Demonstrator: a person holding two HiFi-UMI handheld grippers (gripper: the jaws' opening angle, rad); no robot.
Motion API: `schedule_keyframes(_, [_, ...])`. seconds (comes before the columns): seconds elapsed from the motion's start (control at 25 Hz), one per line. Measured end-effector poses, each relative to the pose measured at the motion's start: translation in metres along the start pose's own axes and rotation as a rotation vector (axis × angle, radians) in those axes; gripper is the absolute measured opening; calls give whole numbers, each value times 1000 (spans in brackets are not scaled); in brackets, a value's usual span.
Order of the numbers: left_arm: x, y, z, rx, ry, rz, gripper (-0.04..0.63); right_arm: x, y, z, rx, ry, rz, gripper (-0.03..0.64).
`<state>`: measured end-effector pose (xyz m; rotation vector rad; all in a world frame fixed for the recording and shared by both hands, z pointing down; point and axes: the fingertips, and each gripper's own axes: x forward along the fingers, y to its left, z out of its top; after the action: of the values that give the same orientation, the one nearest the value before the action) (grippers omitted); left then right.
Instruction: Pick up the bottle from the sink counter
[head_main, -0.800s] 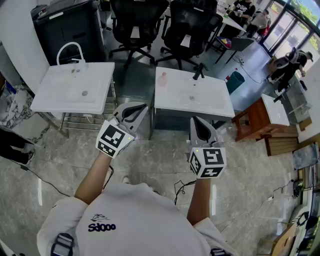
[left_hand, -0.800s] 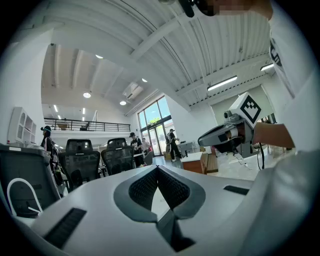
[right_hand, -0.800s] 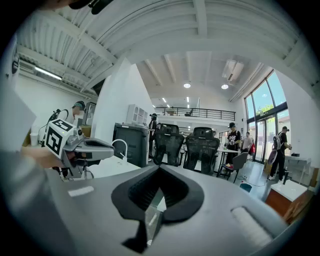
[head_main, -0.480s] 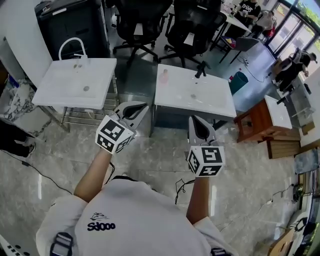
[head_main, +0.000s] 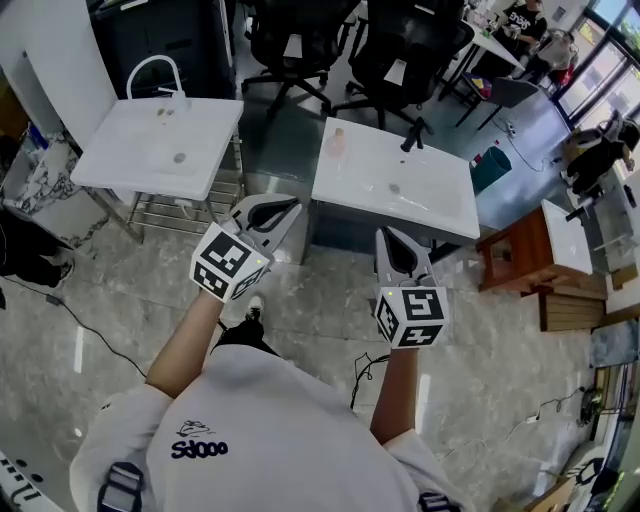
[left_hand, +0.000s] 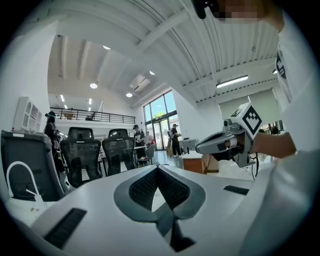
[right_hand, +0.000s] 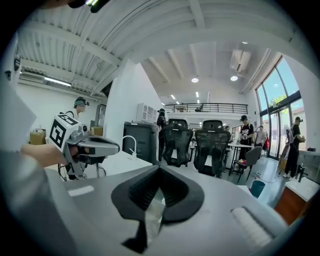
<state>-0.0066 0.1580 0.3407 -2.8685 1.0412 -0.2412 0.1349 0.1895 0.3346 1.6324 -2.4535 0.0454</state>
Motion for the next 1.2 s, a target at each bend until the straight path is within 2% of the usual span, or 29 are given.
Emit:
schedule_keyframes(0.24, [27, 16, -14, 42, 28, 0, 5, 27, -11, -9, -20, 29, 18, 11])
schedule_keyframes(0.4, [57, 36, -26, 83, 56, -10, 5, 57, -29, -10, 15, 36, 26, 11])
schedule_keyframes(0.92, [152, 155, -17, 63, 17, -29, 5, 187, -93, 7, -15, 81, -47, 9])
schedule_keyframes(1.2, [191, 191, -21, 65, 18, -68, 5, 231, -112, 13, -5, 95, -60, 9])
